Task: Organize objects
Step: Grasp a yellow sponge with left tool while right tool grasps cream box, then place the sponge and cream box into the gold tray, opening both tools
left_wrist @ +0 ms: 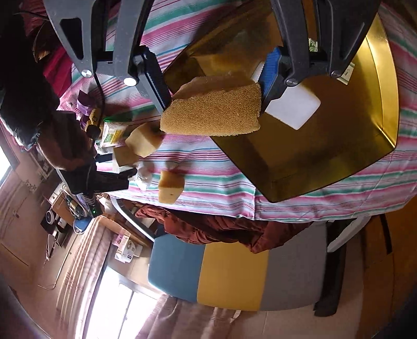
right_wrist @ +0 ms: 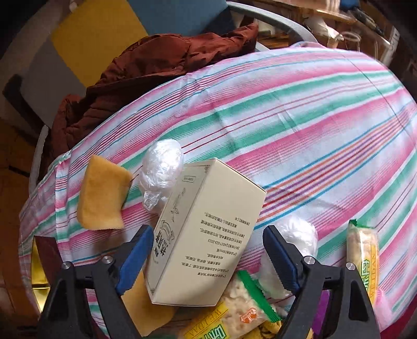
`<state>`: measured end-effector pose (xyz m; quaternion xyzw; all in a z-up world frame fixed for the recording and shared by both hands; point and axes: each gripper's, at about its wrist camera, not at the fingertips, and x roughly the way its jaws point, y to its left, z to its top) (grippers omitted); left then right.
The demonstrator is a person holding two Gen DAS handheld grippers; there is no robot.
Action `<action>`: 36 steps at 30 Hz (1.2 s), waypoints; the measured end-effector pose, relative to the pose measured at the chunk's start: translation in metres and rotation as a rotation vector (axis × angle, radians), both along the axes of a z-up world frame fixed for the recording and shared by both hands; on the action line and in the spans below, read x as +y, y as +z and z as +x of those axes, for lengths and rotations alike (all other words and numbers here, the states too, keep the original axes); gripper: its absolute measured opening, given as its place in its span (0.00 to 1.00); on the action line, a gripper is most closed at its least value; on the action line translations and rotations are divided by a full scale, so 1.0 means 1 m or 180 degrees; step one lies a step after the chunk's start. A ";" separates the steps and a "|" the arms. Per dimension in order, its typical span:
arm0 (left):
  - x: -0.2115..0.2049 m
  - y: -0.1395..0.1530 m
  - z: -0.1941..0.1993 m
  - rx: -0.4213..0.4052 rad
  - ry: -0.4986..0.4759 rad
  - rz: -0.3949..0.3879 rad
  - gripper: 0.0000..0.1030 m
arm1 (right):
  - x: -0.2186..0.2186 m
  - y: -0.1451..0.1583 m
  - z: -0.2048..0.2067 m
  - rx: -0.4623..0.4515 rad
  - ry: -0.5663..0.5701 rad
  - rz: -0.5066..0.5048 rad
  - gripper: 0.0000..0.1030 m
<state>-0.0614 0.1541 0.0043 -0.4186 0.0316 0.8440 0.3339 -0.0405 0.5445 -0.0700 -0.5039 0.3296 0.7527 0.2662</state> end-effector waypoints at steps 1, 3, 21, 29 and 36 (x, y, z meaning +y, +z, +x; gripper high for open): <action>-0.001 0.001 0.001 0.0004 0.0000 0.0006 0.63 | -0.002 -0.001 0.000 -0.0010 0.0012 0.0002 0.76; -0.003 0.003 0.003 0.0020 0.0000 0.0013 0.63 | -0.006 -0.005 -0.001 -0.0038 0.0051 0.0022 0.58; -0.115 0.013 -0.005 0.0127 0.0837 0.0083 0.63 | -0.141 0.110 0.036 0.0863 0.1080 0.0913 0.49; -0.189 0.006 -0.011 0.0056 0.1345 0.0100 0.63 | -0.268 0.103 -0.014 0.0986 0.2024 0.0814 0.49; -0.189 -0.006 -0.002 -0.0037 0.1198 0.0138 0.64 | -0.358 0.090 -0.069 0.0933 0.2588 0.0753 0.49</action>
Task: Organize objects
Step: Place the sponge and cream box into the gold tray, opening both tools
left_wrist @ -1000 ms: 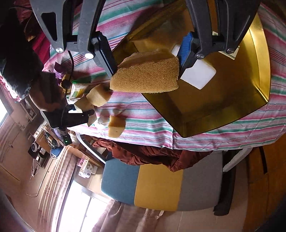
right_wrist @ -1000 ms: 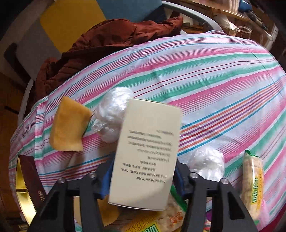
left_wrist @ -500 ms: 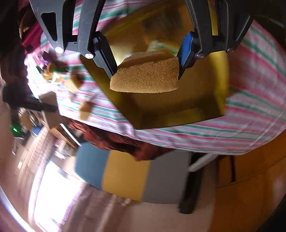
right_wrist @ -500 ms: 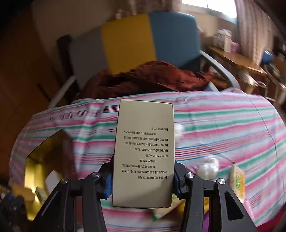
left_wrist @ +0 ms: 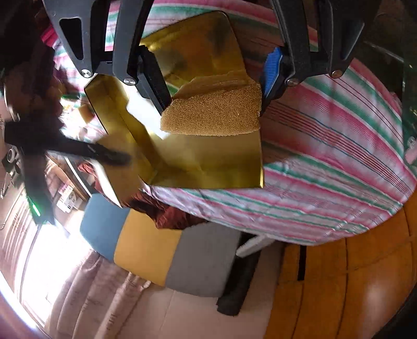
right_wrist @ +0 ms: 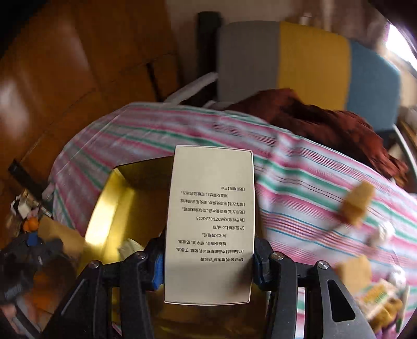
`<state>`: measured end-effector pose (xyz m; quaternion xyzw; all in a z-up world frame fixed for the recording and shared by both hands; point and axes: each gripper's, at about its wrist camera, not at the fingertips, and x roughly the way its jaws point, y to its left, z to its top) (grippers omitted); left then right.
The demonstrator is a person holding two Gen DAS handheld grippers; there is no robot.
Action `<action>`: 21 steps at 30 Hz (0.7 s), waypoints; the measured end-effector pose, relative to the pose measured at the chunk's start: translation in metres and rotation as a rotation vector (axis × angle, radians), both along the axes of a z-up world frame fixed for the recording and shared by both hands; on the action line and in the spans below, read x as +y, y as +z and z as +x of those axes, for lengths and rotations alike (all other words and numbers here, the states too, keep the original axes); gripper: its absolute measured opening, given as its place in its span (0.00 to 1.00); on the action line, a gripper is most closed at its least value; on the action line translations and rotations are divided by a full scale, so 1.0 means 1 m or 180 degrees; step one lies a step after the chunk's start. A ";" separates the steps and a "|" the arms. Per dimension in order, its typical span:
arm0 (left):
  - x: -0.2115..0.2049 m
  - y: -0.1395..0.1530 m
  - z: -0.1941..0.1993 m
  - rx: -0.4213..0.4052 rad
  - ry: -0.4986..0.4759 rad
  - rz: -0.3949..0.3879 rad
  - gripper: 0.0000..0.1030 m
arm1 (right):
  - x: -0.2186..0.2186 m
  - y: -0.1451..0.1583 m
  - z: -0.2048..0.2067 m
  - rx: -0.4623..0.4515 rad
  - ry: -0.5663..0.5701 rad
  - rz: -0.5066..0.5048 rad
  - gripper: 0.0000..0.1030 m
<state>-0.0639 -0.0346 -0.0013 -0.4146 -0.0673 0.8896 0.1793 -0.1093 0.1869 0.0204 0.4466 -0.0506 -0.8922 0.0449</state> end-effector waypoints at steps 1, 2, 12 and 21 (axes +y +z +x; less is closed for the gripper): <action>0.002 -0.004 0.001 -0.0029 -0.0028 -0.0002 0.64 | -0.007 -0.001 -0.008 -0.0012 0.0040 0.0011 0.49; 0.006 -0.009 0.002 -0.0085 -0.0061 -0.0005 0.64 | -0.015 -0.003 -0.017 -0.0013 0.0055 0.0018 0.49; 0.010 -0.024 0.000 -0.0185 -0.0014 -0.0077 0.74 | -0.050 -0.011 -0.046 -0.0057 0.0220 -0.0436 0.65; 0.012 -0.016 0.008 -0.0069 0.0184 -0.0314 0.75 | -0.057 -0.009 0.001 0.0180 0.0141 0.0072 0.98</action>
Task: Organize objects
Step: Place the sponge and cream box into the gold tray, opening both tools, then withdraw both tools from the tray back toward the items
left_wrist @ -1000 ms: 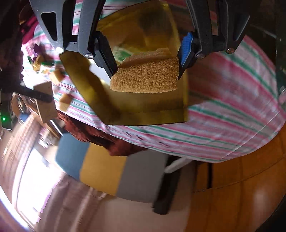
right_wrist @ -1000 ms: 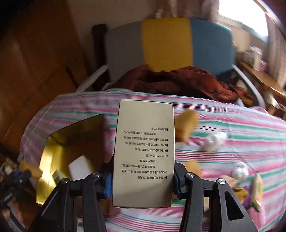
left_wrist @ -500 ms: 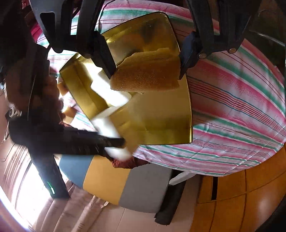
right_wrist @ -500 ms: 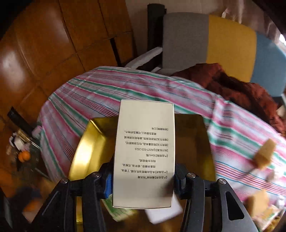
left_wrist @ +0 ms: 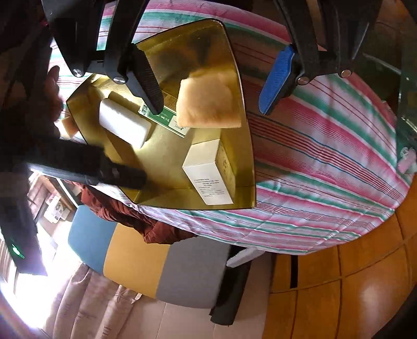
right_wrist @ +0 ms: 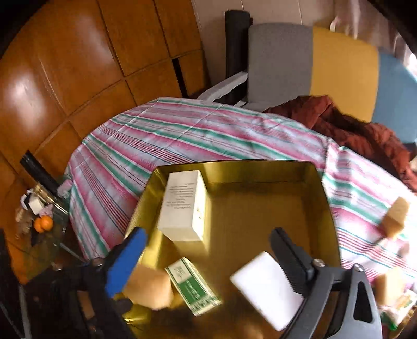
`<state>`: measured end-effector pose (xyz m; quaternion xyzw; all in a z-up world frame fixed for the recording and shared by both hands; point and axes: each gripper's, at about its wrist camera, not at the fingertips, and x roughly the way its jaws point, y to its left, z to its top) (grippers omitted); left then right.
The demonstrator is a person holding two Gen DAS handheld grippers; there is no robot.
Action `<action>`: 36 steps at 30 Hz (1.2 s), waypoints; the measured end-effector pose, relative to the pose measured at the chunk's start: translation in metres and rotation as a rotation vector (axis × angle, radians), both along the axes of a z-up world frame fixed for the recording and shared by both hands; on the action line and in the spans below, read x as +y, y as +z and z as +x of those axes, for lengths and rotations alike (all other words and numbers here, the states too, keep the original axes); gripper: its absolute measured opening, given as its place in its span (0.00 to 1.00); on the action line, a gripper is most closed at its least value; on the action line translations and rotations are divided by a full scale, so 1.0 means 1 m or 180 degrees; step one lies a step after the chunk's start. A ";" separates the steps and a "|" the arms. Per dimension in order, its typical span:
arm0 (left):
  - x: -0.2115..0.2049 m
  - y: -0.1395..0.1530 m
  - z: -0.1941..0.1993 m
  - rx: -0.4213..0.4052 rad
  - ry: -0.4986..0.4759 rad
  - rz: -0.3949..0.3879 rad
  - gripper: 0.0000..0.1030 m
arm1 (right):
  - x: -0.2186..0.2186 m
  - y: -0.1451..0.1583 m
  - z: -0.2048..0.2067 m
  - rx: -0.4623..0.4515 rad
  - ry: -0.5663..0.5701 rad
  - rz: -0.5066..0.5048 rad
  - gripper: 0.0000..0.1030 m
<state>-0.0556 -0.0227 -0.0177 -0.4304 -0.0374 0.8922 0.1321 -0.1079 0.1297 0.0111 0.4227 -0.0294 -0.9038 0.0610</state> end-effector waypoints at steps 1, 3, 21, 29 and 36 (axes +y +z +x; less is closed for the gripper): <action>0.000 0.002 0.001 0.0021 0.0016 -0.0032 0.75 | 0.000 0.001 0.005 0.0041 -0.0019 0.0085 0.99; 0.001 0.007 0.004 0.0091 0.0064 -0.0105 0.75 | 0.001 0.001 0.016 0.0104 -0.0068 0.0220 1.00; 0.008 0.043 0.030 0.0739 0.0403 -0.0747 0.75 | 0.022 -0.002 0.078 0.0312 -0.0498 0.0413 1.00; 0.021 0.047 0.040 0.0845 0.0327 -0.0858 0.75 | 0.025 0.000 0.091 0.0368 -0.0524 0.0470 1.00; 0.033 0.048 0.046 0.0872 0.0221 -0.0926 0.75 | 0.036 0.004 0.101 0.0412 -0.0611 0.0466 1.00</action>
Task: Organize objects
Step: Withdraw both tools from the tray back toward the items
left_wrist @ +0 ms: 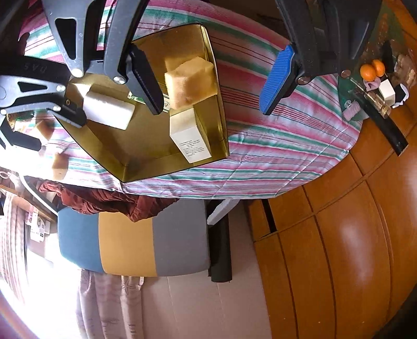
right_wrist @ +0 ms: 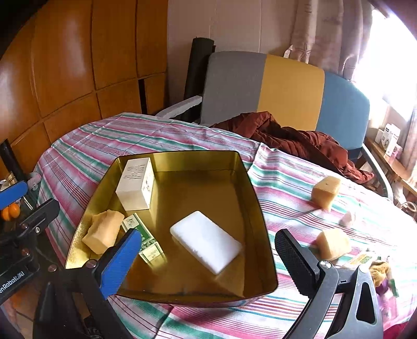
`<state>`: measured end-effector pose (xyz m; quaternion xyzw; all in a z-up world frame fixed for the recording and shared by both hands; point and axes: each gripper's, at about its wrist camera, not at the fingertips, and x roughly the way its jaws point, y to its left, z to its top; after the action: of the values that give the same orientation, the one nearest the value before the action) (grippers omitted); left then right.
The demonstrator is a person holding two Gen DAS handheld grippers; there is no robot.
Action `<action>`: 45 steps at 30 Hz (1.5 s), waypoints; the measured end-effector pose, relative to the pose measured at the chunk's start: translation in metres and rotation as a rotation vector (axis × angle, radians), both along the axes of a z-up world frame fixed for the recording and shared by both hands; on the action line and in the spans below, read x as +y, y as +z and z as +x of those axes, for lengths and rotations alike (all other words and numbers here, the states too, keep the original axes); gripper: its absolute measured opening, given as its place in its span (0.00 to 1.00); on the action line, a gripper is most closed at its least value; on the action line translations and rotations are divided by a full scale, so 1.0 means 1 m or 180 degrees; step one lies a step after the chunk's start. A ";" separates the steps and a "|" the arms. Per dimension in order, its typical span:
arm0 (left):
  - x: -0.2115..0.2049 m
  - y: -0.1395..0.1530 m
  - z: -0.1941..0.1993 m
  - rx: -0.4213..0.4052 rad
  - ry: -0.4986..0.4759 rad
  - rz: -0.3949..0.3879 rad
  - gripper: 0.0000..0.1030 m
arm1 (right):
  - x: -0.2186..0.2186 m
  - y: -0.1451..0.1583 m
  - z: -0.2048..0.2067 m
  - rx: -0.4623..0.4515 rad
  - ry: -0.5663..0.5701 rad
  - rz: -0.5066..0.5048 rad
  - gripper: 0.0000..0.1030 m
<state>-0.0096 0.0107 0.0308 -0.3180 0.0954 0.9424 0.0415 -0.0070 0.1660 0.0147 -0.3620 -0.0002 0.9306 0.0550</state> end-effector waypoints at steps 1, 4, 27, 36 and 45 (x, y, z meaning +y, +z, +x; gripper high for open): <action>0.002 0.001 0.000 0.0004 -0.0012 -0.0012 0.75 | 0.003 0.001 0.001 0.0007 -0.0015 -0.0007 1.00; 0.006 0.002 0.002 0.0015 -0.0049 -0.0043 0.75 | 0.010 0.003 0.006 0.0031 -0.0070 -0.0011 1.00; 0.048 -0.002 0.009 -0.0007 -0.0423 -0.0225 0.75 | 0.109 0.007 0.042 -0.0036 -0.0694 0.0195 1.00; 0.087 -0.007 0.008 -0.0072 -0.0808 -0.0271 0.75 | 0.196 0.008 0.068 -0.0162 -0.1292 0.0207 1.00; 0.142 -0.004 0.008 -0.0246 -0.1464 0.0012 0.75 | 0.314 -0.002 0.117 -0.0078 -0.2391 -0.0189 1.00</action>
<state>-0.0014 0.1529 0.0265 -0.3236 0.1620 0.8954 0.2593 0.1103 0.4799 0.0125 -0.3494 0.1589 0.8407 0.3819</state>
